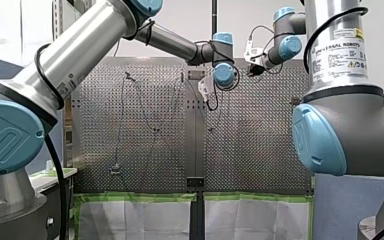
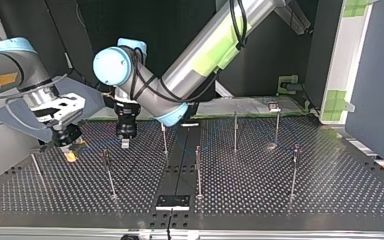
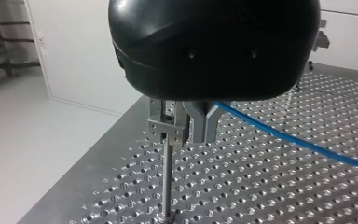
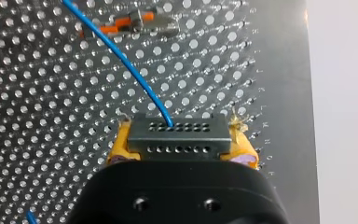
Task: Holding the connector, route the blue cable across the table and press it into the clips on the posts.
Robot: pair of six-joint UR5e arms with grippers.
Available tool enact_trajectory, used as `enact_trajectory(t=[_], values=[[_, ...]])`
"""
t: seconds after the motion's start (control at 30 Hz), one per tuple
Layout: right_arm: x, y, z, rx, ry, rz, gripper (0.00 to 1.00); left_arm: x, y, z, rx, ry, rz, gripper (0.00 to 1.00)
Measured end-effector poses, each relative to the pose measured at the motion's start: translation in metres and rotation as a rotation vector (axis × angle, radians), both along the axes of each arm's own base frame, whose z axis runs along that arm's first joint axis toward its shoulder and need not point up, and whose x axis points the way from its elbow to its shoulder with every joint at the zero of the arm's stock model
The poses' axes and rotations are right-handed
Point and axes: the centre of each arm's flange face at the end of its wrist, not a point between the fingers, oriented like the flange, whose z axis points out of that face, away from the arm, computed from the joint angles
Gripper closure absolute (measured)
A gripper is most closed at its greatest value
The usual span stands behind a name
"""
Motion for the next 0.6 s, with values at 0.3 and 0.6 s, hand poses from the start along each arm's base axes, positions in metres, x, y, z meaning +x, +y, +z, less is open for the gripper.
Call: enact_trajectory(t=[0.3,0.6], values=[[-0.001,-0.009,-0.005,0.002,0.002,0.008,1.00,0.023,0.003,0.002,-0.050,-0.062,-0.004,0.99],[-0.003,-0.017,-0.005,-0.003,0.000,0.008,1.00,0.046,0.018,0.006,-0.062,-0.083,0.000,0.99]])
